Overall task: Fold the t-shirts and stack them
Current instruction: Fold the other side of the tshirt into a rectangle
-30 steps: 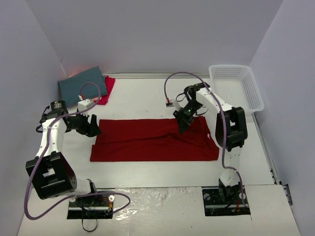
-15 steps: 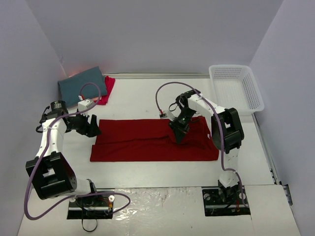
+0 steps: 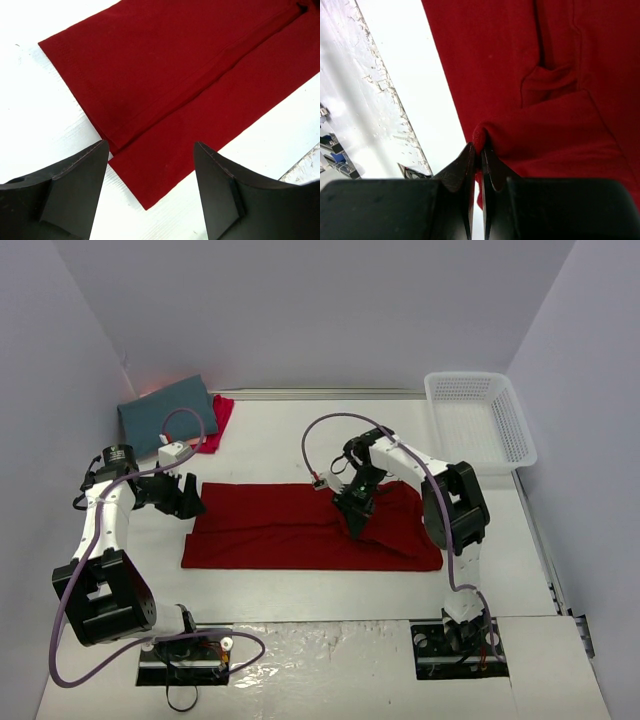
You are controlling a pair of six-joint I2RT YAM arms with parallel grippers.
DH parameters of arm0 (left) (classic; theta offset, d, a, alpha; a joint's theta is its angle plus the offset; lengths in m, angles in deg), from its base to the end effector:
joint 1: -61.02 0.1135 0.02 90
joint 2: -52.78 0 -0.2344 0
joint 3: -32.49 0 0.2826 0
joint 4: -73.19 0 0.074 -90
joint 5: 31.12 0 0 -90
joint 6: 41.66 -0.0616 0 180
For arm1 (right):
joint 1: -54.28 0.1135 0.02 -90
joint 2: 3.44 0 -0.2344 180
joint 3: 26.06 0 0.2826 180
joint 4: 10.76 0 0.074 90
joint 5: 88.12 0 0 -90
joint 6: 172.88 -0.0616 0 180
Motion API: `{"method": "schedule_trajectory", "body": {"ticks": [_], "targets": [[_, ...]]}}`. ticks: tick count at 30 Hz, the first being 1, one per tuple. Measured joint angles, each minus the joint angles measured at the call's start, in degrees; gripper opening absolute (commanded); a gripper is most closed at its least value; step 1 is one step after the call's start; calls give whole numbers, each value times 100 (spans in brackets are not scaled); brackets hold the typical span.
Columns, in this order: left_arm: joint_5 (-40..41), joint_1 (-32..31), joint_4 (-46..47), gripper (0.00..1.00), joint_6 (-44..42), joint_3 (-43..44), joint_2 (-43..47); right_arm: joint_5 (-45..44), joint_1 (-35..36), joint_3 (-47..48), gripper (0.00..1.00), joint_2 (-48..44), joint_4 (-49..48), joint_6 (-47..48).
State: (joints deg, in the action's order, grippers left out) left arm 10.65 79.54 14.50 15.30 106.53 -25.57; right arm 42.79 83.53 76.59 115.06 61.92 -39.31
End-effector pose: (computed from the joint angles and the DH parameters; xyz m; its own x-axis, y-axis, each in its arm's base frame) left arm 0.3054 0.0539 0.2193 -0.6486 0.1658 -0.7429 0.5524 0.7740 -0.3095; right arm 0.3352 0.2340 0.1218 -0.3673 -0.8027 -0.4698 -0.8793 0.1351 0.4566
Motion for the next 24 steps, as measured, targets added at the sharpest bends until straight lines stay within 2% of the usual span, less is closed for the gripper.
{"method": "schedule_trajectory", "body": {"ticks": [1, 4, 7, 15, 18, 19, 24], "targets": [[2, 0, 0, 67, 0, 0, 0, 2, 24, 0, 6, 0, -2, -2], [0, -2, 0, 67, -4, 0, 0, 4, 87, 0, 32, 17, -2, -28], [0, 0, 0, 68, -22, 0, 0, 7, 125, -28, 40, 28, -24, -17], [2, 0, 0, 68, -83, 0, 0, -26, 155, -188, 50, 28, -33, -44], [20, -2, 20, 70, -79, -11, 22, -181, 155, -190, 61, -9, -66, -153], [37, 0, 37, 70, -68, -26, 57, -282, 153, -188, 67, -52, -109, -221], [146, 0, 181, 77, 85, -66, 463, -1681, 149, -68, 89, -750, -697, -990]]}}
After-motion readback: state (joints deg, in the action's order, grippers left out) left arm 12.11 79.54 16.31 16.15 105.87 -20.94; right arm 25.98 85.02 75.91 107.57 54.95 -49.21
